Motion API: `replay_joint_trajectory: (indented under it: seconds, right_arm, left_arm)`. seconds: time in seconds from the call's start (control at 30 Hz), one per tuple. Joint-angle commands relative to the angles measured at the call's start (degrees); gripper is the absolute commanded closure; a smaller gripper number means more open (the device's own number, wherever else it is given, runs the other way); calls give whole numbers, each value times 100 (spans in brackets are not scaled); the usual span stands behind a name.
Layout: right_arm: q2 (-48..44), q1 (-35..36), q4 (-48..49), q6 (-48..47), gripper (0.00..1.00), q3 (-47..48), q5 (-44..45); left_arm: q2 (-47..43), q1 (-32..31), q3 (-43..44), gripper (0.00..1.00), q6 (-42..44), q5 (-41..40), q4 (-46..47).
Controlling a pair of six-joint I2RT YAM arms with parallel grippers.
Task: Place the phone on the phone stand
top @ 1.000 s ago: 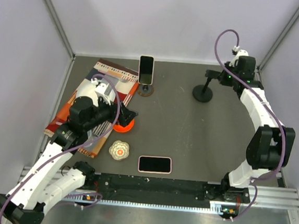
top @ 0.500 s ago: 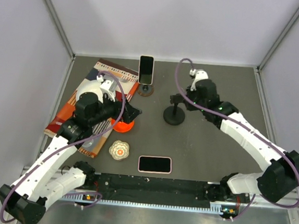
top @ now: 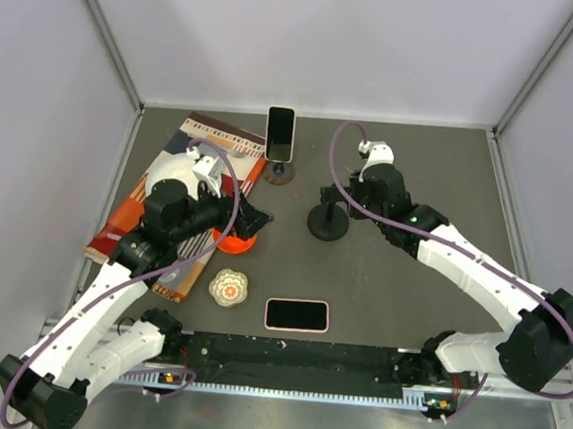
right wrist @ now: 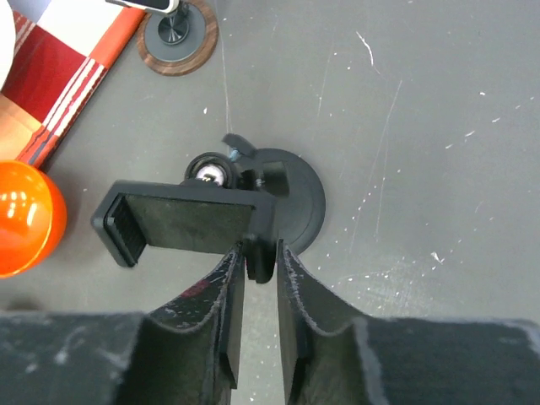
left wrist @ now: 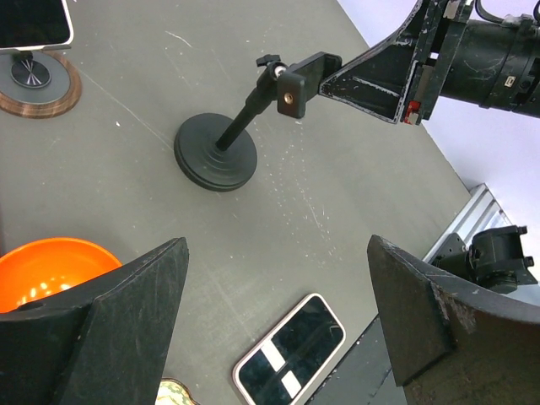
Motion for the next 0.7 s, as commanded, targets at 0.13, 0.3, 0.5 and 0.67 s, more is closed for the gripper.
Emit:
replay_joint_trajectory:
  seconds: [0.13, 0.3, 0.5, 0.67]
  right_arm:
    - [-142, 206, -106, 841, 67, 417, 188]
    - [-413, 277, -379, 799, 37, 436, 170]
    - [-1459, 268, -582, -525, 11, -265, -302]
    - [-1943, 573, -1056, -1706, 5, -645, -1963]
  left_arm:
    - [78, 12, 124, 9, -71, 164, 350]
    - [8, 12, 133, 9, -36, 173, 236]
    - [-36, 21, 194, 8, 218, -55, 17]
    - [-203, 21, 247, 8, 438, -687, -177]
